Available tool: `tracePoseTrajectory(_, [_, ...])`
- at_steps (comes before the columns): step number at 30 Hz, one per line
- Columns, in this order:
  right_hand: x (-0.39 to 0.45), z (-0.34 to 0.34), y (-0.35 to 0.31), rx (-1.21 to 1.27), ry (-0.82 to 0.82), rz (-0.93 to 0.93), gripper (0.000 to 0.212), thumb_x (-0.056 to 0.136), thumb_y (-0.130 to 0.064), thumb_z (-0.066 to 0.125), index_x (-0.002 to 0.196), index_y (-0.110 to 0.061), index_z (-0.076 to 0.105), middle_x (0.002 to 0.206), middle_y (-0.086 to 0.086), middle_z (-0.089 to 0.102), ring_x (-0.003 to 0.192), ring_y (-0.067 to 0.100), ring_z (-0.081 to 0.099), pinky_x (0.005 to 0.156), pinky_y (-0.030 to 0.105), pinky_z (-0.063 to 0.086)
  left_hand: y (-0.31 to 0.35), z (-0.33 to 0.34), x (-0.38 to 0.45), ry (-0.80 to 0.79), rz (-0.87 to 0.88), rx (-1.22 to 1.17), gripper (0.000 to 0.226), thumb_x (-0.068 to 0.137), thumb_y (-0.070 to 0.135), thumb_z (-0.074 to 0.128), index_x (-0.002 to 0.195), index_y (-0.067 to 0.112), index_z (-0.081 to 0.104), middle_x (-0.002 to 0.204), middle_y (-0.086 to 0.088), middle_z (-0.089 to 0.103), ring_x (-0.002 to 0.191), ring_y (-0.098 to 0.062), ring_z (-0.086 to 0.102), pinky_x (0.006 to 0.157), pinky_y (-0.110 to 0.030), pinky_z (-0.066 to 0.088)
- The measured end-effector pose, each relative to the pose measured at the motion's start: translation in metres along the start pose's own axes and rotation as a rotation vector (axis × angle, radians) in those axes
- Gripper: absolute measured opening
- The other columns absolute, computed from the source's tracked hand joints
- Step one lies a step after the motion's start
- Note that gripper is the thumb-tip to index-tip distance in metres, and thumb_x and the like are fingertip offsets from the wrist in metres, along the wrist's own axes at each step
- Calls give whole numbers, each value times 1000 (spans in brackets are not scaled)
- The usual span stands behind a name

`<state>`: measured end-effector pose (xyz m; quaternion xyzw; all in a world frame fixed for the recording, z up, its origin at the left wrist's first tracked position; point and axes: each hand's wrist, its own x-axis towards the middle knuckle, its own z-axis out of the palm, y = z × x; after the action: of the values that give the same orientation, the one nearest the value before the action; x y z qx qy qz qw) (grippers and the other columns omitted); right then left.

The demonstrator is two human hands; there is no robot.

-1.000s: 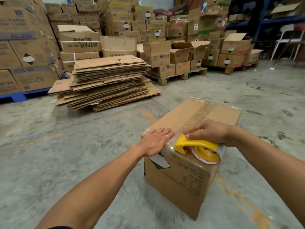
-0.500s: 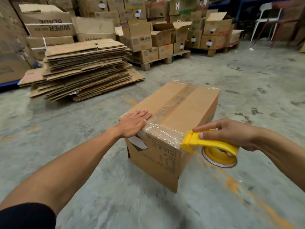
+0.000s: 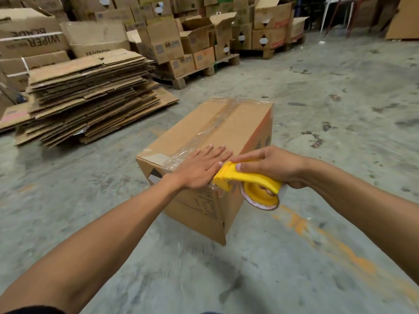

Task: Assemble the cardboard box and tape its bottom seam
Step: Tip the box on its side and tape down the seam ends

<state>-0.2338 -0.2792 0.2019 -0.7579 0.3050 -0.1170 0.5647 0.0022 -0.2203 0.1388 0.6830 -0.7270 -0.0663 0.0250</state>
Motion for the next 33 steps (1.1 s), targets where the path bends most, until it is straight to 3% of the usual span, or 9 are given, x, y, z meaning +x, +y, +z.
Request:
tracePoseTrajectory(3, [-16,-13,6,69,-43,76,31,89,-23,69,120,-23,70,70,-10,73,46,0,61,39,14,46,2,-1,4,-22,-8,26,51,102,51,8,152,46,-1,163,15,-6,150,-15,-8,121,-44,-2])
tracePoseTrajectory(6, [-26,-27,12,103,-111,160,32,89,-27,67,121,-27,69,59,-6,67,40,8,53,34,20,44,9,-4,9,-28,17,68,51,103,48,10,152,44,0,163,13,-6,150,-16,-8,121,-41,-2])
tracePoseTrajectory(12, [-22,-21,14,215,-103,171,29,90,-28,68,118,-28,71,68,4,69,42,13,51,36,21,44,-2,-5,8,-29,-7,37,51,102,49,8,152,43,-1,163,12,-6,150,-17,-8,122,-43,0])
tracePoseTrajectory(24, [-29,-34,11,36,-182,176,30,90,-28,66,120,-31,69,68,1,71,44,12,54,36,23,46,-6,-5,9,-17,-14,23,52,101,49,8,153,42,2,164,10,-2,151,-18,-5,122,-43,3])
tracePoseTrajectory(29, [-8,-29,13,-28,-159,277,24,92,-39,63,113,-32,72,54,3,56,38,11,43,39,21,41,-5,-5,9,-21,-11,38,52,102,48,8,153,40,2,164,9,-3,151,-18,-5,121,-39,0])
tracePoseTrajectory(31, [11,-27,17,-102,-172,389,23,92,-41,62,100,-23,73,55,2,52,40,12,43,41,22,39,-5,-6,9,-28,-14,38,53,101,48,7,153,41,2,164,10,-3,151,-17,-5,122,-39,0])
tracePoseTrajectory(33, [23,-15,47,-509,-271,489,26,96,-37,57,79,-18,63,65,2,51,62,19,50,54,29,42,-4,-6,7,-22,-20,30,53,101,49,7,153,41,2,164,10,-3,151,-16,-6,122,-40,0])
